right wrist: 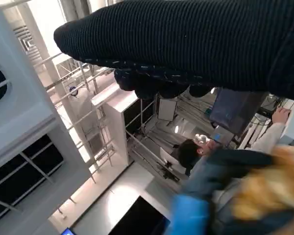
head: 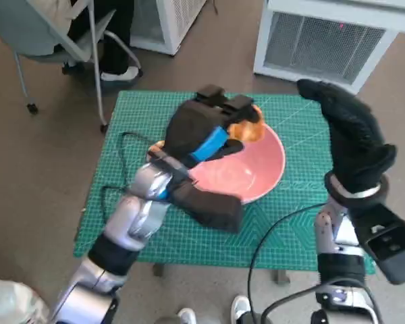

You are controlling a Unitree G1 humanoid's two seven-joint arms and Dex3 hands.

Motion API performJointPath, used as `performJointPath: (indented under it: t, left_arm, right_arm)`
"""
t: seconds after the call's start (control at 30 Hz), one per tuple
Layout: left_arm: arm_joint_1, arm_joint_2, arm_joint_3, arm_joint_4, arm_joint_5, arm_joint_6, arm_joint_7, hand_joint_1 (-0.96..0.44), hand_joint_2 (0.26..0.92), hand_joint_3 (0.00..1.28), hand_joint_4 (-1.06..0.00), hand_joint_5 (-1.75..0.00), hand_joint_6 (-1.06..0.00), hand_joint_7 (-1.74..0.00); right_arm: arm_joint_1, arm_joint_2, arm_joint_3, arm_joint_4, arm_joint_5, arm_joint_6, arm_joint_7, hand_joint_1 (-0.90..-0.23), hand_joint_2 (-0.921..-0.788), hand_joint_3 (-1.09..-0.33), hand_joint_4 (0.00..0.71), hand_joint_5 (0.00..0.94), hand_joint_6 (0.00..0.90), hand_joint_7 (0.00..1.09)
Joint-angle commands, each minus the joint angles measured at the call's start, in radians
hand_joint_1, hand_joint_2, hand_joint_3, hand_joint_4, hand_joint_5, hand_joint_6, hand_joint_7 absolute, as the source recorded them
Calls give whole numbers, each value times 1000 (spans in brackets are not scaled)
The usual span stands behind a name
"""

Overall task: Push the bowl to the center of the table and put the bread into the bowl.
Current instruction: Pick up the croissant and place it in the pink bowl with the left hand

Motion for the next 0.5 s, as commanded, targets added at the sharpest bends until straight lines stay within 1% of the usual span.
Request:
performJointPath:
  t: [0.03, 0.1, 0.2, 0.23, 0.27, 0.3, 0.37, 0.4, 0.43, 0.47, 0.5]
  left_arm:
    - [-66, -24, -17, 143, -37, -49, 4, 0, 919, 44, -735, -1220, -652, -1037]
    - [-81, -28, -20, 199, -49, -69, 2, 0, 920, 53, -715, -1249, -650, -1034]
    - [-101, -31, -24, 266, -66, -93, -4, 0, 920, 73, -707, -1190, -597, -1156]
    - [-110, -33, -28, 293, -71, -93, -18, 0, 920, 77, -705, -1180, -588, -1177]
    - [-117, -34, -30, 314, -75, -94, -27, -1, 921, 110, -682, -1201, -538, -1224]
    - [-123, -33, -34, 332, -79, -91, -47, -1, 921, 123, -672, -1211, -518, -1243]
    - [-129, -30, -39, 348, -87, -81, -86, -1, 921, 203, -581, -1272, -425, -1368]
    - [-131, -28, -41, 350, -90, -75, -105, -37, 916, 193, -526, -1115, -387, -1241]
    - [-131, -22, -43, 338, -95, -55, -146, -90, 918, 158, -504, -776, -384, -959]
    - [-131, -17, -45, 328, -99, -41, -176, -171, 919, 137, -432, -497, -366, -691]
    - [-132, -13, -45, 314, -105, -24, -214, -224, 920, 124, -385, -318, -359, -509]
  right_arm:
    - [32, -10, -4, -14, -19, 6, -11, -585, -921, -746, 257, 0, 2, 653]
    - [36, -12, -5, -19, -21, 6, -14, -587, -921, -746, 257, 0, 1, 657]
    - [40, -12, -6, -25, -26, 7, -18, -590, -921, -746, 257, 0, -1, 661]
    - [42, -13, -7, -28, -26, 8, -19, -591, -921, -746, 257, 0, -1, 661]
    - [43, -13, -7, -30, -27, 9, -20, -591, -921, -746, 256, 0, -1, 662]
    - [44, -13, -7, -32, -27, 10, -22, -591, -921, -745, 256, 0, -1, 662]
    - [47, -13, -7, -36, -29, 11, -25, -591, -921, -745, 256, 0, -1, 662]
    - [47, -12, -7, -37, -30, 12, -26, -592, -921, -745, 256, 0, -1, 663]
    - [48, -12, -7, -38, -30, 13, -27, -592, -921, -745, 256, 0, -1, 663]
    - [48, -12, -7, -39, -31, 13, -27, -592, -921, -744, 256, 0, -1, 664]
    - [48, -12, -7, -40, -31, 14, -28, -592, -921, -744, 255, 0, -1, 664]
